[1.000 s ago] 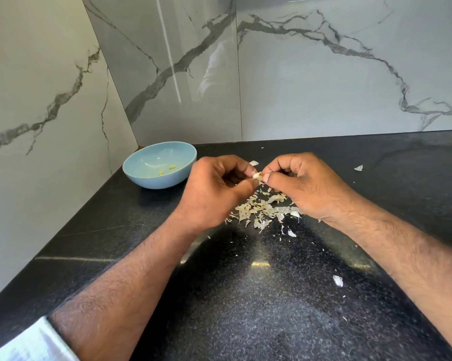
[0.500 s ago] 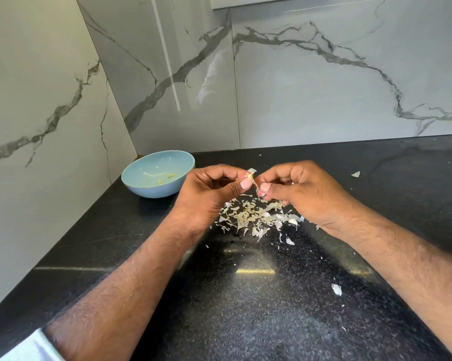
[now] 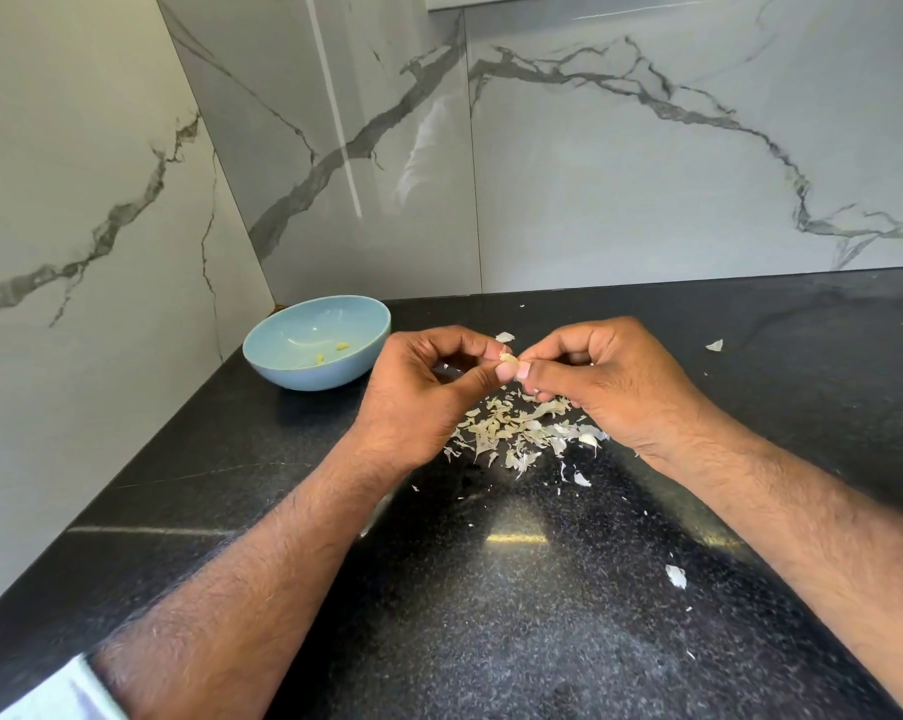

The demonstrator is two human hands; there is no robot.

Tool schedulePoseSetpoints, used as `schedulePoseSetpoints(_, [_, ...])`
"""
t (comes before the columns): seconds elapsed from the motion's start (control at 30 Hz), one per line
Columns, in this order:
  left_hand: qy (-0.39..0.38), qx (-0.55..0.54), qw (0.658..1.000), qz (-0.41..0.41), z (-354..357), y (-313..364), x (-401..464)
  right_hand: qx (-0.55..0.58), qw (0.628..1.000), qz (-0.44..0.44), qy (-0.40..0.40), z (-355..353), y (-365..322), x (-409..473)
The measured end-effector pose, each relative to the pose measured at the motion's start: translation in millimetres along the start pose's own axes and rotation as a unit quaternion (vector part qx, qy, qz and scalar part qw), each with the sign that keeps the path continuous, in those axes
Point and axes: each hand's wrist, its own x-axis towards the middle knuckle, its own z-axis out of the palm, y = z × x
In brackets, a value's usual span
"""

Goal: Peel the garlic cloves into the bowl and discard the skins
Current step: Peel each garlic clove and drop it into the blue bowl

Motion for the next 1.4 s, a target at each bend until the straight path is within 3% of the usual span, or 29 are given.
schedulePoseSetpoints(0.27, [-0.024,-0.066,0.998,0.009,2.6,-1.8,0.3,-0.075,0.995,0.007,-0.066,-2.8,0.4,-0.4])
schedulePoseSetpoints(0.5, [-0.007,-0.076,0.997,0.004,2.8,3.3,-1.5,-0.159,0.983,-0.087,0.038,-7.3,-7.9,-1.7])
schedulePoseSetpoints(0.8, [-0.002,-0.146,0.989,-0.032,1.5,5.6,-1.7,-0.137,0.986,-0.091,0.002,-7.1,-7.0,-2.2])
schedulePoseSetpoints(0.97, [-0.045,-0.123,0.991,-0.038,-0.3,3.0,-0.4,-0.111,0.99,-0.078,-0.044,-9.2,-5.7,-0.7])
schedulePoseSetpoints(1.23, [-0.059,-0.145,0.988,-0.01,-2.7,6.8,0.3,-0.142,0.986,-0.084,-0.024,-6.1,-5.3,0.4])
schedulePoseSetpoints(1.4, [-0.054,-0.18,0.982,-0.021,-3.8,5.1,2.2,-0.173,0.981,-0.061,0.062,-11.1,2.4,4.8])
